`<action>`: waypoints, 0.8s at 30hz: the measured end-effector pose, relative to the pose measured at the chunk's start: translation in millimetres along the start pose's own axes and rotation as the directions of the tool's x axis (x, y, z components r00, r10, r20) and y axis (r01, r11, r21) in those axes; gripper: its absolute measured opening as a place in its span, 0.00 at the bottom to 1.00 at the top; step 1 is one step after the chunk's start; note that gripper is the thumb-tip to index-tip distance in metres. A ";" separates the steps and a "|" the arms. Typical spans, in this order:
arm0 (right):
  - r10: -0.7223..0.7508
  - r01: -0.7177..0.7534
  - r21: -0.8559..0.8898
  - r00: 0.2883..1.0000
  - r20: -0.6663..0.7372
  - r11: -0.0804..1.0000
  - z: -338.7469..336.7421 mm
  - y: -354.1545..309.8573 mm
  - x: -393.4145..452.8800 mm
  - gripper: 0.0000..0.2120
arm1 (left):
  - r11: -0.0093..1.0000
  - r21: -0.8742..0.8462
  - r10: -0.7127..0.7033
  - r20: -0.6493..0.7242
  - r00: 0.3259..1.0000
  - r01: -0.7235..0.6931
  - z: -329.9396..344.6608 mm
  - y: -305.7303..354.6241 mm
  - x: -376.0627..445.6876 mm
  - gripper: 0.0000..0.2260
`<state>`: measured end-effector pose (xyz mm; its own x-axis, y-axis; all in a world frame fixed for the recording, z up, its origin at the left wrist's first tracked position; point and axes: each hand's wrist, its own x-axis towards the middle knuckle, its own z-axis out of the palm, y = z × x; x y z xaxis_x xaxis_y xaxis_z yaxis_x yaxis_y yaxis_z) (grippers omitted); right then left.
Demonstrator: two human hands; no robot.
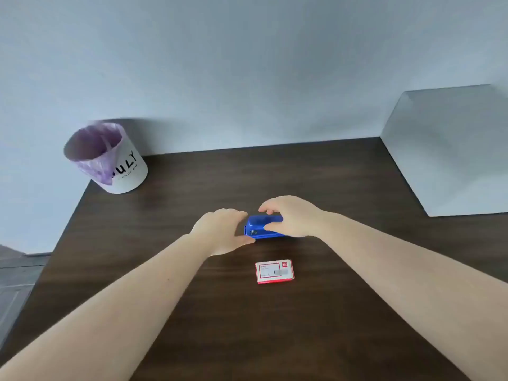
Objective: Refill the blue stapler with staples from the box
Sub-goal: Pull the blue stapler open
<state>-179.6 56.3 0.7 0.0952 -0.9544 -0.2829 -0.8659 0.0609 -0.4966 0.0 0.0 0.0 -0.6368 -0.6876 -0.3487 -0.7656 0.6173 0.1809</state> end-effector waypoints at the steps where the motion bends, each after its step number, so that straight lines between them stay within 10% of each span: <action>1: -0.013 0.012 -0.011 1.000 -0.019 1.000 6.7 1.7 0.6 0.18 | 1.000 -0.019 -0.018 -0.011 1.000 0.018 7.8 -0.7 2.5 0.24; 10: -0.097 0.100 0.002 0.974 -0.205 0.995 50.8 19.4 23.3 0.20 | 0.904 -0.427 -0.109 -0.201 0.973 0.013 65.2 -19.2 34.5 0.25; 24: -0.251 0.252 -0.059 0.861 -0.442 0.966 82.6 18.9 16.8 0.15 | 0.858 -0.478 -0.073 -0.478 0.875 -0.189 100.1 -26.4 26.8 0.12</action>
<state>-153.8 65.5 -81.2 0.0824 -0.9663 0.2440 -0.8412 -0.1987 -0.5029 12.2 3.5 -106.1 -0.5450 -0.8296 0.1209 -0.5796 0.4771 0.6607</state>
